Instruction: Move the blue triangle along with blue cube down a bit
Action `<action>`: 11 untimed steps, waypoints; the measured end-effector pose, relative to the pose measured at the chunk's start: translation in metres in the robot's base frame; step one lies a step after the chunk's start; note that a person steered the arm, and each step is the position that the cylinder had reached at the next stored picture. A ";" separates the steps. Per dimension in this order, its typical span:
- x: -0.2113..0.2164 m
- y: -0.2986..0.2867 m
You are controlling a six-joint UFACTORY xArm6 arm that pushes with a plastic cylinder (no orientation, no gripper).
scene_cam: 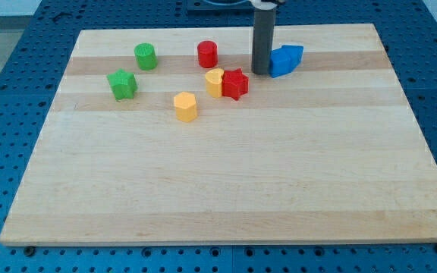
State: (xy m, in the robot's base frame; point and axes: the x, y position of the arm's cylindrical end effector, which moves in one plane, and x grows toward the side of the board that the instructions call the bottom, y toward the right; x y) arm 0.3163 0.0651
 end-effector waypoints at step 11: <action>-0.043 0.077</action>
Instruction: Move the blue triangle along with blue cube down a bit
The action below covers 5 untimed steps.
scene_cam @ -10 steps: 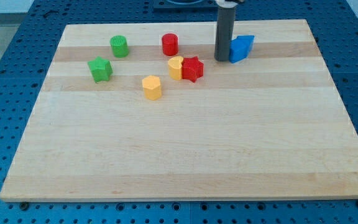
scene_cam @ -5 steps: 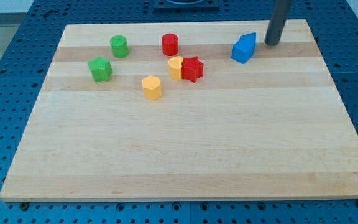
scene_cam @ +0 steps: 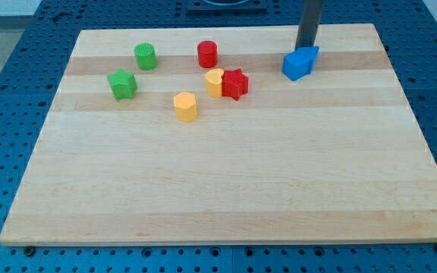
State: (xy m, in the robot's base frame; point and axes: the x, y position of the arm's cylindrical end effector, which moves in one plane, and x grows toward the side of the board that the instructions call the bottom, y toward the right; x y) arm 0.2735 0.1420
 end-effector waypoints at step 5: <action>-0.007 0.018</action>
